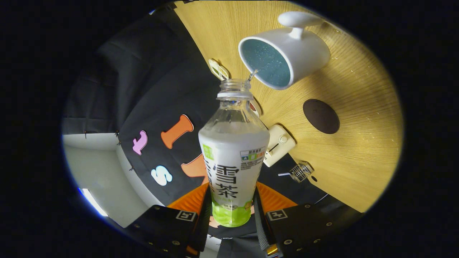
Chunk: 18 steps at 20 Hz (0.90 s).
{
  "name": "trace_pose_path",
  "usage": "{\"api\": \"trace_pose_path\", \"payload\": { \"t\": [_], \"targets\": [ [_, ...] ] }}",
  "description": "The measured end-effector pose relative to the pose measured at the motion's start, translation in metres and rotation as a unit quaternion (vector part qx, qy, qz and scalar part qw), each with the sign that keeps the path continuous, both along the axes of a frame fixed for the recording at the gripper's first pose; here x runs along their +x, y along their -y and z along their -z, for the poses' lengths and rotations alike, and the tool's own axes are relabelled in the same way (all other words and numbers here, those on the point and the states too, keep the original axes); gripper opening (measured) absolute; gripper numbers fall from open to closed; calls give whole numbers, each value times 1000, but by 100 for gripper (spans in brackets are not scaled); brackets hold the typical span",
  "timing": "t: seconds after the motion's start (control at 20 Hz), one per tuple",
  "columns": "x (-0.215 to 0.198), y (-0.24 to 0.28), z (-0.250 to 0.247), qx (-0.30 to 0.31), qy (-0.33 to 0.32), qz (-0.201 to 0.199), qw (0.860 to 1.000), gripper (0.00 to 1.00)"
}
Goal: Take the bottle from table, then pour the juice into the cup, finally place the bottle on the coaster
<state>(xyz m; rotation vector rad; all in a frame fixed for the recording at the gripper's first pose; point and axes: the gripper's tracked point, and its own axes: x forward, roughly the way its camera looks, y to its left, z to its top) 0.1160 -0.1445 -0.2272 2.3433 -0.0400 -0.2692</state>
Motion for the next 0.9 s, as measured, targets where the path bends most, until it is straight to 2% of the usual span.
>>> {"api": "trace_pose_path", "payload": {
  "t": [0.3,0.55,0.7,0.85,0.9],
  "targets": [
    [-3,-3,10,-35,-19,-9,999,57],
    [-12,-20,46,-131,-84,-66,986,57],
    [-25,-34,79,-224,-124,-115,960,56],
    [-31,-36,99,-322,-137,-145,926,57],
    [-32,-37,96,-359,-138,-154,910,57]
  ]
}}
